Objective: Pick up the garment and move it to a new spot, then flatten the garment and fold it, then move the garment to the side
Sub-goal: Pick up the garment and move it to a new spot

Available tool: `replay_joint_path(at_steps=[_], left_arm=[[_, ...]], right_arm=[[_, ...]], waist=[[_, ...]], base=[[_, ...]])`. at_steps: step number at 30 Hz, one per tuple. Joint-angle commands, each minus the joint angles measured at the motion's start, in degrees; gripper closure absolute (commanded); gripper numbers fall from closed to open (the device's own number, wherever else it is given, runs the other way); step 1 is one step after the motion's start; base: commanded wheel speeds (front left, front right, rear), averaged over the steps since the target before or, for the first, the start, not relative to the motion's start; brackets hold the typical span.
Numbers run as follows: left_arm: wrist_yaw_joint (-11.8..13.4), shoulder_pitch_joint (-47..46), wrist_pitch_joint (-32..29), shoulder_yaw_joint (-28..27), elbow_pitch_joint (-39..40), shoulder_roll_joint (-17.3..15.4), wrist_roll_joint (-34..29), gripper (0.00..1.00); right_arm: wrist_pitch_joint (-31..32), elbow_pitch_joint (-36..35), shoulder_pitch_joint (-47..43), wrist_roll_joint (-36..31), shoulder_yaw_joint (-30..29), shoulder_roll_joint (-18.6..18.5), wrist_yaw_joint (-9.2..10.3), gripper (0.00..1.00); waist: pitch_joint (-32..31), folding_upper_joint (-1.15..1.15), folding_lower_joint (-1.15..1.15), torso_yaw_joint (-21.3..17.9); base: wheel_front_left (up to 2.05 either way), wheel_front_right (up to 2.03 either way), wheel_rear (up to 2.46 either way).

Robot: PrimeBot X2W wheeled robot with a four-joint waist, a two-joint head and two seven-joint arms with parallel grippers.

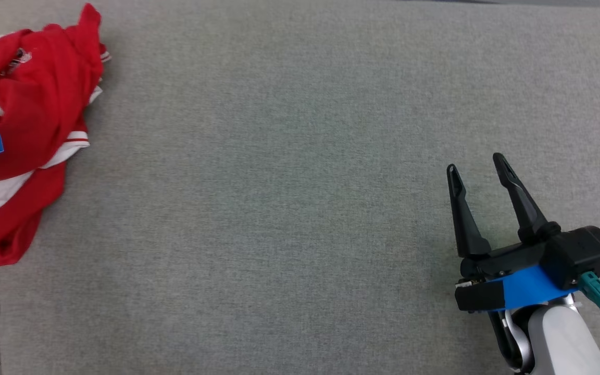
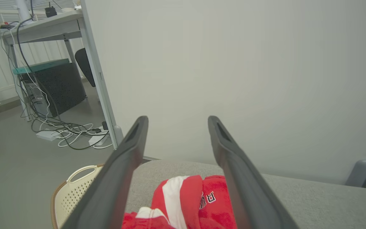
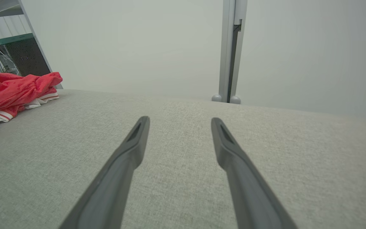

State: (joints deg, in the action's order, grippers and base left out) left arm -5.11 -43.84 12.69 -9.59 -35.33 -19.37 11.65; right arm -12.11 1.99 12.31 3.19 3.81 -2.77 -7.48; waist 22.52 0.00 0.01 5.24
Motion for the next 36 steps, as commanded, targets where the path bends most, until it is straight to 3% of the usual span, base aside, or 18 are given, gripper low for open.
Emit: replay_joint_path(at_steps=[1, 9, 15, 19, 20, 21, 28, 36], left_arm=[[-0.43, -1.68, -0.97, 0.64, -2.45, -0.73, -0.09, 0.00], [-1.60, -4.65, -8.01, 2.35, -16.94, -2.77, 1.53, 0.00], [-2.09, -5.23, -15.44, 3.80, -24.06, -2.07, 3.22, 0.00], [-2.39, -4.87, -17.22, 4.90, -26.31, -1.75, 4.29, 0.00], [-2.43, -4.68, -17.15, 4.97, -26.64, -1.77, 4.70, 0.65], [-2.44, -4.30, -17.22, 5.23, -26.99, -1.70, 4.86, 1.00], [-2.34, -4.24, -10.55, 8.07, -23.90, -2.90, 5.25, 1.00], [-2.36, -6.32, -2.79, 12.68, -14.82, -4.07, 4.97, 1.00]], right_arm=[[0.10, -0.46, 1.02, -0.07, -0.19, -0.19, -0.03, 0.00], [-0.38, -0.49, 1.57, 0.34, 0.03, -0.18, -0.03, 0.00], [-0.26, -0.04, 1.95, 0.07, 0.21, -0.19, -0.03, 0.00], [-0.31, 0.63, 1.96, 0.45, 0.79, -0.19, -0.03, 0.00], [-0.32, 0.75, 1.93, 0.59, 0.94, -0.19, -0.03, 0.00], [-0.31, 0.84, 1.84, 0.65, 1.12, -0.19, -0.03, 0.00], [-0.77, 2.10, 0.98, 1.08, 1.67, -0.19, -0.03, 0.00], [-1.78, 4.24, -0.05, 3.09, 2.91, -0.20, -0.03, 0.00]], waist=[[3.39, 0.00, -0.01, -2.93], [4.17, 0.00, -0.01, -3.89], [3.35, 0.00, -0.01, -3.45], [2.20, 0.00, -0.01, -3.42], [1.96, 0.00, -0.01, -3.46], [1.69, 0.00, -0.01, -3.52], [-1.14, 0.00, -0.01, -4.12], [-5.93, 0.00, -0.01, -5.55]], base=[[0.00, 0.00, 0.00], [0.00, 0.00, 0.00], [0.00, 0.00, 0.00], [0.00, 0.00, 0.00], [0.00, 0.00, 0.00], [0.00, 0.00, 0.00], [0.00, 0.00, 0.00], [0.00, 0.00, 0.00]])
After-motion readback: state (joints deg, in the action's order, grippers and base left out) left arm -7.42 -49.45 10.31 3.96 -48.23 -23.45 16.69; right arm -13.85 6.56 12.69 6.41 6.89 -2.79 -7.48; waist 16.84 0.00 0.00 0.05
